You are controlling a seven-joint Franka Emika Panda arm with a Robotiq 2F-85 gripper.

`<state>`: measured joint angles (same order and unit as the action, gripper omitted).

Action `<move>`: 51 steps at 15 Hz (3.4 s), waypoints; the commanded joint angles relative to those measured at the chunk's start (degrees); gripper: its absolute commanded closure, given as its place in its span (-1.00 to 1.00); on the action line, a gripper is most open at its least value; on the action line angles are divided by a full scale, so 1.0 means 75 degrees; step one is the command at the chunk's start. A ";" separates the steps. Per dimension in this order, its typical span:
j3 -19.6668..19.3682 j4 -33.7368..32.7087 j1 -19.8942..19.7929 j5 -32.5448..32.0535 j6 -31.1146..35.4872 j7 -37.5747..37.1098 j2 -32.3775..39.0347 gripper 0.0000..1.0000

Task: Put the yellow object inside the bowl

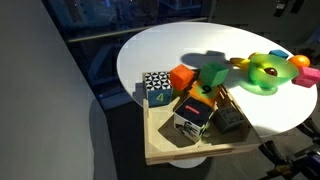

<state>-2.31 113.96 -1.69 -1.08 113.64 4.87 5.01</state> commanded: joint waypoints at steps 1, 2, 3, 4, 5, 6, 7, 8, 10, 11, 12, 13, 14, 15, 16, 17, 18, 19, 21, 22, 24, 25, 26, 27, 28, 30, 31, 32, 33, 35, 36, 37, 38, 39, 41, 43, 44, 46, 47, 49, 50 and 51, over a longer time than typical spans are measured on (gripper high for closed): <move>-0.0066 -0.0156 -0.0080 -0.0180 0.0223 -0.0231 0.0418 -1.00; -0.0103 -0.0116 -0.0100 -0.0221 0.0376 -0.0263 0.0517 -1.00; -0.0134 -0.0093 -0.0120 -0.0260 0.0512 -0.0289 0.0601 -1.00; -0.0171 -0.0040 -0.0148 -0.0298 0.0708 -0.0318 0.0684 -1.00; -0.0202 -0.0019 -0.0176 -0.0281 0.0830 -0.0325 0.0763 -1.00; -0.0233 0.0016 -0.0208 -0.0275 0.0982 -0.0333 0.0845 -1.00; -0.0258 0.0047 -0.0233 -0.0286 0.1113 -0.0359 0.0914 -1.00; -0.0284 0.0079 -0.0254 -0.0303 0.1243 -0.0390 0.0982 -1.00; -0.0339 0.0093 -0.0269 -0.0352 0.1393 -0.0458 0.1102 -1.00; -0.0368 0.0073 -0.0267 -0.0384 0.1395 -0.0517 0.1137 -1.00; -0.0386 0.0017 -0.0267 -0.0378 0.1268 -0.0561 0.1148 -1.00; -0.0380 -0.0022 -0.0284 -0.0303 0.1125 -0.0537 0.1129 -1.00; -0.0328 0.0035 -0.0306 -0.0209 0.1259 -0.0337 0.1190 -1.00; -0.0332 0.0032 -0.0312 -0.0209 0.1257 -0.0349 0.1189 -1.00; -0.0334 0.0030 -0.0315 -0.0209 0.1256 -0.0354 0.1189 -1.00; -0.0334 0.0030 -0.0315 -0.0209 0.1256 -0.0356 0.1189 -1.00; -0.0334 0.0030 -0.0315 -0.0209 0.1256 -0.0358 0.1189 -1.00; -0.0335 0.0030 -0.0316 -0.0209 0.1256 -0.0359 0.1189 -1.00; -0.0335 0.0030 -0.0315 -0.0209 0.1256 -0.0362 0.1189 -1.00; -0.0356 0.0018 -0.0280 -0.0327 0.1295 -0.0485 0.1281 -1.00; -0.0348 -0.0033 -0.0275 -0.0322 0.1326 -0.0498 0.1489 -1.00; -0.0352 -0.0003 -0.0256 -0.0372 0.1411 -0.0540 0.1578 -1.00; -0.0351 0.0030 -0.0241 -0.0397 0.1511 -0.0564 0.1648 -1.00; -0.0358 0.0070 -0.0218 -0.0435 0.1664 -0.0617 0.1720 -1.00; -0.0362 0.0097 -0.0204 -0.0453 0.1806 -0.0637 0.1793 -1.00; -0.0369 0.0152 -0.0175 -0.0483 0.2125 -0.0686 0.1931 -1.00; -0.0370 0.0166 -0.0164 -0.0483 0.2220 -0.0695 0.1990 -1.00; -0.0370 0.0208 -0.0155 -0.0473 0.2359 -0.0698 0.2038 -1.00; -0.0375 0.0242 -0.0142 -0.0479 0.2444 -0.0704 0.2071 -1.00; -0.0391 0.0356 -0.0119 -0.0510 0.2622 -0.0716 0.2100 -1.00; -0.0402 0.0413 -0.0109 -0.0530 0.2717 -0.0735 0.2110 -1.00; -0.0405 0.0452 -0.0108 -0.0550 0.2774 -0.0727 0.2122 -1.00; -0.0411 0.0502 -0.0106 -0.0577 0.2852 -0.0729 0.2126 -1.00; -0.0413 0.0549 -0.0107 -0.0610 0.2917 -0.0726 0.2125 -1.00; -0.0413 0.0623 -0.0113 -0.0643 0.3080 -0.0725 0.2143 -1.00; -0.0396 0.0670 -0.0132 -0.0613 0.3221 -0.0675 0.2183 -1.00; -0.0394 0.0691 -0.0134 -0.0608 0.3287 -0.0665 0.2204 -1.00; -0.0385 0.0696 -0.0138 -0.0585 0.3382 -0.0648 0.2257 -1.00; -0.0389 0.0681 -0.0137 -0.0583 0.3418 -0.0657 0.2292 -1.00; -0.0394 0.0632 -0.0142 -0.0578 0.3433 -0.0645 0.2376 -1.00; -0.0400 0.0618 -0.0140 -0.0584 0.3426 -0.0652 0.2410 -1.00; -0.0404 0.0613 -0.0141 -0.0580 0.3451 -0.0662 0.2436 -0.95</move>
<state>-5.07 118.86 -2.88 -4.32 138.57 1.22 22.72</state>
